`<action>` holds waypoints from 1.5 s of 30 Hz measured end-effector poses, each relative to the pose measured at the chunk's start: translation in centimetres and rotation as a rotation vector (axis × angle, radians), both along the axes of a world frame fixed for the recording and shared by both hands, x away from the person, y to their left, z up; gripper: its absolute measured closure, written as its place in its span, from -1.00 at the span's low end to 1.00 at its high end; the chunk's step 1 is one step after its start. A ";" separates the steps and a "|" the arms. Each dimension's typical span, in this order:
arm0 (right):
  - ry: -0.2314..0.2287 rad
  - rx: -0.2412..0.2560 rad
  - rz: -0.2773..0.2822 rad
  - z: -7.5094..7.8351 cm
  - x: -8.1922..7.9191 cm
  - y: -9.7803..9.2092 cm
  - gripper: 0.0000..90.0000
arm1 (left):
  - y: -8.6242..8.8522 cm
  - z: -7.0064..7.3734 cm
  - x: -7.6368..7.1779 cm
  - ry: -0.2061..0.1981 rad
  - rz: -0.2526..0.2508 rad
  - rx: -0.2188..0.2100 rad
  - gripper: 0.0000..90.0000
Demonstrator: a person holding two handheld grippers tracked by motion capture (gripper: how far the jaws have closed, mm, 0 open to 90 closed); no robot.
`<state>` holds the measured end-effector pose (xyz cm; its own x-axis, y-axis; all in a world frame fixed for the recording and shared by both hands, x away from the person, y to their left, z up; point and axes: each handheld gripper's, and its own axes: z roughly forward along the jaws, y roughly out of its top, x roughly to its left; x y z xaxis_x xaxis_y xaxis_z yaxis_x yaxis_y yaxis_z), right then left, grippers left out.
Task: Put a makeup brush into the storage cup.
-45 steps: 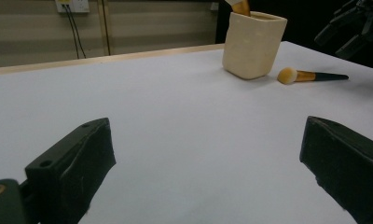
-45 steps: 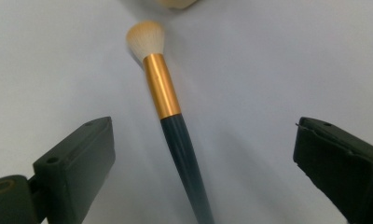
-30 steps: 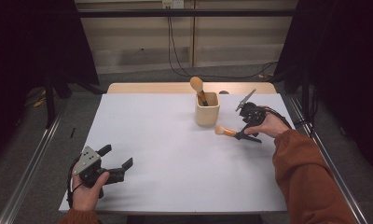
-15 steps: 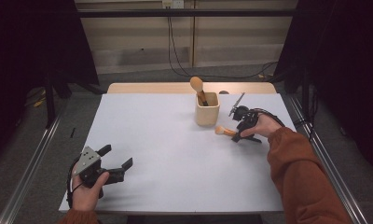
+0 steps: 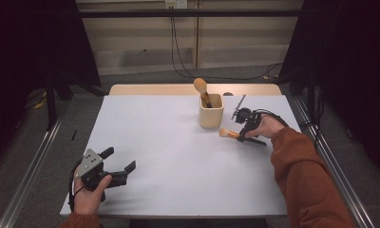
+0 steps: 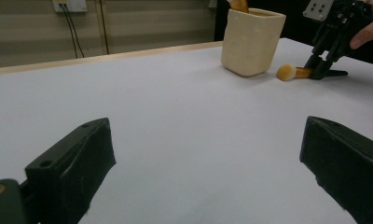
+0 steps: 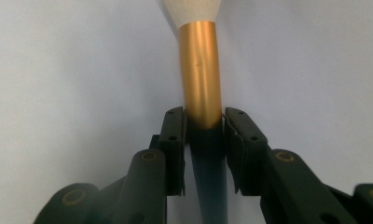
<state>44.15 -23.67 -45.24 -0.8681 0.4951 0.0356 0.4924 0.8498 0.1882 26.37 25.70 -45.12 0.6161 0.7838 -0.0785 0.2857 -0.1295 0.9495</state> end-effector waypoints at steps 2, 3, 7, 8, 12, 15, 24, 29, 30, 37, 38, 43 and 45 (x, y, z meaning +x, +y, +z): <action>0.012 -0.013 -0.003 0.0 0.1 0.2 0.60 | 0.0 0.0 0.0 0.002 0.001 -0.007 -0.94; 0.015 -0.010 -0.012 0.1 0.1 0.2 0.62 | 0.0 0.0 0.0 0.002 0.001 -0.007 -0.94; 0.013 -0.008 0.001 0.0 0.0 0.1 0.67 | 0.1 0.0 -0.1 -0.006 0.006 -0.006 -0.94; 0.013 -0.007 0.001 0.0 0.0 0.1 0.67 | 0.1 0.0 0.0 -0.004 0.006 -0.004 -0.94; 0.004 -0.011 0.000 0.1 -0.1 0.2 0.67 | 0.1 0.0 -0.1 -0.004 0.005 -0.004 -0.94; -0.001 -0.005 -0.002 0.1 -0.2 0.2 0.67 | 0.1 0.0 0.0 0.000 0.009 -0.004 -0.94; -0.014 0.031 -0.023 0.7 -0.5 -0.1 0.67 | 0.1 0.0 -0.1 -0.002 0.008 0.004 -0.94; -0.057 0.042 -0.045 1.6 -0.8 -0.4 0.67 | 0.0 0.0 -0.1 -0.003 0.006 0.005 -0.94; -0.048 0.048 -0.045 1.8 -0.9 -0.6 0.67 | 0.0 0.0 -0.1 -0.002 0.006 0.005 -0.94; -0.097 0.095 -0.108 2.5 -1.8 -1.5 0.67 | 0.0 0.0 -0.1 -0.001 0.006 0.006 -0.93; -0.099 0.098 -0.116 2.4 -1.9 -1.6 0.67 | 0.0 0.0 -0.1 -0.001 0.005 0.005 -0.94; -0.145 0.143 -0.178 2.7 -2.5 -2.3 0.67 | 0.0 0.0 -0.1 -0.003 0.008 0.005 -0.94; -0.163 0.164 -0.213 2.9 -2.6 -2.4 0.67 | 0.0 0.0 -0.1 -0.003 0.005 0.006 -0.94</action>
<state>41.53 -26.09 -42.38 -0.7465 0.6654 -0.0009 0.6079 0.6826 0.4055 26.30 25.71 -45.14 0.6123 0.7873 -0.0724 0.2838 -0.1333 0.9496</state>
